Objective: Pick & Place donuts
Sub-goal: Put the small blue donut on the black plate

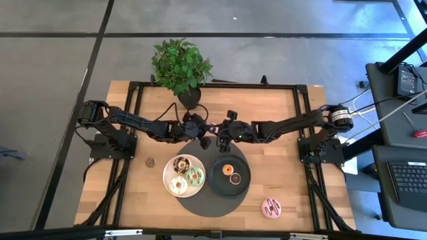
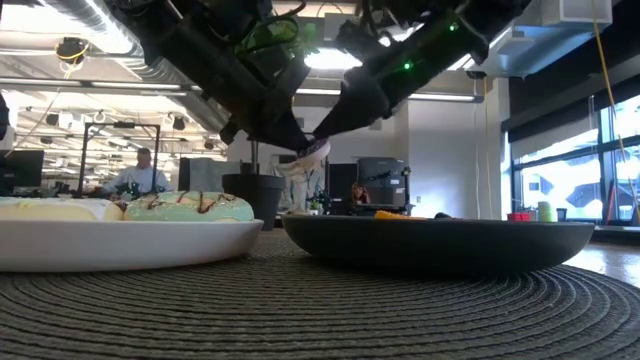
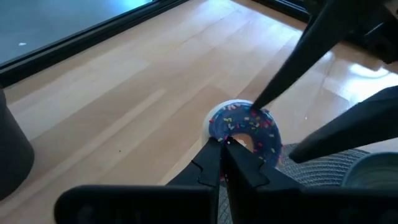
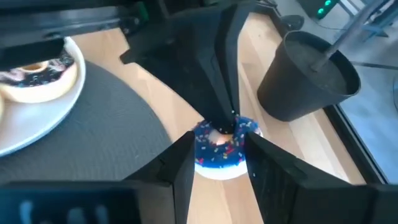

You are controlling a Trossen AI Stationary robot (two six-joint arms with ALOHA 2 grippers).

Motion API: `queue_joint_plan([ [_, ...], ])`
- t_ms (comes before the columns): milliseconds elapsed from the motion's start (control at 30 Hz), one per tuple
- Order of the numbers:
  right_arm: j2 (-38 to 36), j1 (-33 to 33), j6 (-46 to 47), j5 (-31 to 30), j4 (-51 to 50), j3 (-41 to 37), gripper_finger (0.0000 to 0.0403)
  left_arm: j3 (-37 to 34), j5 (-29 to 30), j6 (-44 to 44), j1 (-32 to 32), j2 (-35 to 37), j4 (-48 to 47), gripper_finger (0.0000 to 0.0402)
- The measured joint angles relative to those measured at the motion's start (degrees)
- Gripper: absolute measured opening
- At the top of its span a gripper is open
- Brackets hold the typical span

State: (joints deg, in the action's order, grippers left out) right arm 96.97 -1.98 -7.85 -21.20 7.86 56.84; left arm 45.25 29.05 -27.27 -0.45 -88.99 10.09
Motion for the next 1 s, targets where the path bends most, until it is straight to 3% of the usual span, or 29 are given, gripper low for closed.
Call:
queue_joint_plan([
  [333, 1.2, 0.0, -0.2, -6.3, 0.9, 0.0, 0.0102, 0.0, 0.2, 0.0, 0.0, 0.0, 0.0, 0.0006],
  [1000, 1.2, 0.8, 3.3, -5.3, 0.2, 0.0, 0.0084, 0.0, -0.2, 0.0, 0.0, 0.0, 0.4, 0.0006],
])
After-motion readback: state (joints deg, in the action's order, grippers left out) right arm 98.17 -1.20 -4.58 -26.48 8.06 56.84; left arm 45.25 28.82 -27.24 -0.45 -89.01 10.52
